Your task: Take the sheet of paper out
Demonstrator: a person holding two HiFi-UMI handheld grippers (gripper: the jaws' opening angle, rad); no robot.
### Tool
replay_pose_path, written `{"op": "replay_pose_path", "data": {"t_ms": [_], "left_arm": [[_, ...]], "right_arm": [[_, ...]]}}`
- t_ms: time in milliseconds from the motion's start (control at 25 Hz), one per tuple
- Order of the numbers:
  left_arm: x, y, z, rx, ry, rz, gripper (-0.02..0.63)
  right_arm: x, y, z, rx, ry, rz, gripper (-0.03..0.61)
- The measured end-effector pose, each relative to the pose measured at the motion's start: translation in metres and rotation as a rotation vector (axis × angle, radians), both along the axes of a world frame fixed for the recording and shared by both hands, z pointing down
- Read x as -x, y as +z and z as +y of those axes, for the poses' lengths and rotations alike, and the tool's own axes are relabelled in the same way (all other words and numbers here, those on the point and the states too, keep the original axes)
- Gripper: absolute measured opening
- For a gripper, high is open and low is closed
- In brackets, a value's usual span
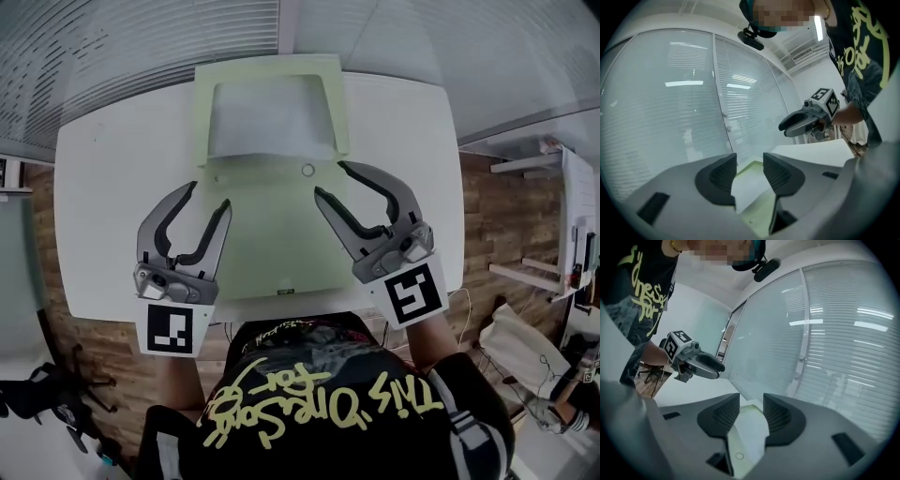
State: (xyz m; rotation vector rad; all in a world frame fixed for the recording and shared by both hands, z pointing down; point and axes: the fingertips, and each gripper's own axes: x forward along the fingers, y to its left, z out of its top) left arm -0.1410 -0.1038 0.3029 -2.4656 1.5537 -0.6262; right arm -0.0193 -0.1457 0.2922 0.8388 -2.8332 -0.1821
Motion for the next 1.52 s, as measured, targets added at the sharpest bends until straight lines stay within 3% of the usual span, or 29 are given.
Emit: {"op": "replay_pose_path", "data": {"t_ms": [120, 240, 320, 560, 880, 1240, 1520], "left_arm": [[-0.005, 0.001, -0.002, -0.013, 0.044, -0.107, 0.187], [-0.008, 0.005, -0.005, -0.020, 0.047, -0.145, 0.190], [-0.008, 0.008, -0.007, -0.020, 0.041, -0.168, 0.190], [-0.009, 0.021, -0.012, -0.008, 0.020, -0.214, 0.189], [-0.001, 0.050, -0.013, 0.053, -0.032, -0.194, 0.190], [0.001, 0.075, -0.017, 0.107, -0.040, -0.296, 0.189], [0.003, 0.085, -0.019, 0.122, -0.053, -0.294, 0.189]], "right_arm": [[-0.002, 0.006, -0.001, -0.004, -0.005, 0.050, 0.147], [-0.007, 0.028, 0.002, -0.034, -0.055, 0.272, 0.147], [-0.006, 0.033, 0.001, -0.046, -0.061, 0.319, 0.147], [-0.002, 0.040, -0.003, -0.054, -0.058, 0.337, 0.147], [0.008, 0.053, -0.004, -0.060, -0.059, 0.354, 0.147], [0.018, 0.069, -0.006, -0.043, -0.069, 0.358, 0.147], [0.025, 0.081, -0.007, -0.038, -0.069, 0.379, 0.147]]}}
